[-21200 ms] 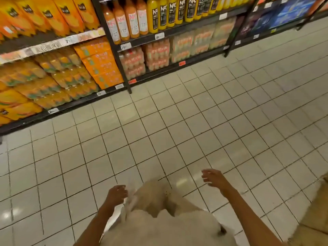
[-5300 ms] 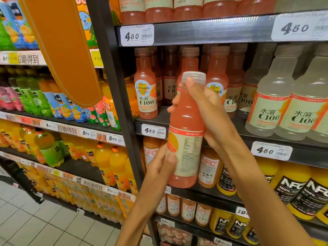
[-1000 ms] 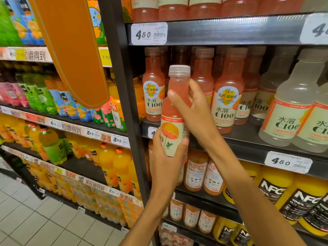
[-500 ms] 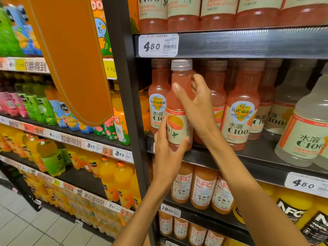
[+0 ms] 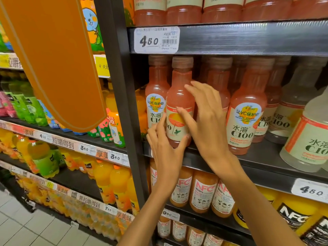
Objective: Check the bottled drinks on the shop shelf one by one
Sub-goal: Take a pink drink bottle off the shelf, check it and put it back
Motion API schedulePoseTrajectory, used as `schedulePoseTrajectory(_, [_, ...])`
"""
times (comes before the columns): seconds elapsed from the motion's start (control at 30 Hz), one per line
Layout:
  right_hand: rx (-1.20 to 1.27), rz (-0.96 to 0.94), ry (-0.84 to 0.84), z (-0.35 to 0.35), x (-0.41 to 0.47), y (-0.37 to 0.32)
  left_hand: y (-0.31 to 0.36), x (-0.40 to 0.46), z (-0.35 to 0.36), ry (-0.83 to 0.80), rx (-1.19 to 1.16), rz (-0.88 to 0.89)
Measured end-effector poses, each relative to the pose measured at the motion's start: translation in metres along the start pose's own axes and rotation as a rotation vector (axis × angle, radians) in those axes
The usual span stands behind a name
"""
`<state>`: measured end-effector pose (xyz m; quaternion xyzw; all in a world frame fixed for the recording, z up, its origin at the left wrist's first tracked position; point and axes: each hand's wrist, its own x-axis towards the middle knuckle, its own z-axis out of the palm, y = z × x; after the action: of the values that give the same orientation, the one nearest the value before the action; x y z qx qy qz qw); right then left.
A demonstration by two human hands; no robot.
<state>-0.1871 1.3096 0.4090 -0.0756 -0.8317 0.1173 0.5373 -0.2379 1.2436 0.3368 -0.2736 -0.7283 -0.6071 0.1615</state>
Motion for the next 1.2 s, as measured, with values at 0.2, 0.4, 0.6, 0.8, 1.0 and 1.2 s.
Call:
schedulePoseTrajectory(0.2, [-0.332, -0.140, 0.176, 0.007, -0.004, 0.013, -0.002, -0.009, 0.004, 0.033, -0.052, 0.005])
schedulePoseTrajectory(0.4, [-0.436, -0.151, 0.187, 0.013, -0.004, 0.025, -0.001, -0.004, 0.009, 0.038, 0.016, 0.013])
schedulePoseTrajectory(0.6, [-0.481, -0.204, 0.189, 0.012, -0.006, 0.030, 0.001, -0.003, 0.016, 0.036, 0.092, 0.018])
schedulePoseTrajectory(0.8, [-0.414, -0.034, 0.387, -0.009, 0.007, 0.028, 0.010, -0.008, 0.013, 0.075, 0.045, 0.056])
schedulePoseTrajectory(1.0, [-0.825, 0.053, 0.352, -0.009, 0.011, 0.024, 0.016, -0.020, 0.013, -0.026, -0.025, 0.107])
schedulePoseTrajectory(1.2, [-0.592, 0.107, 0.326, -0.016, 0.009, 0.015, 0.013, -0.025, 0.010, -0.106, -0.112, 0.093])
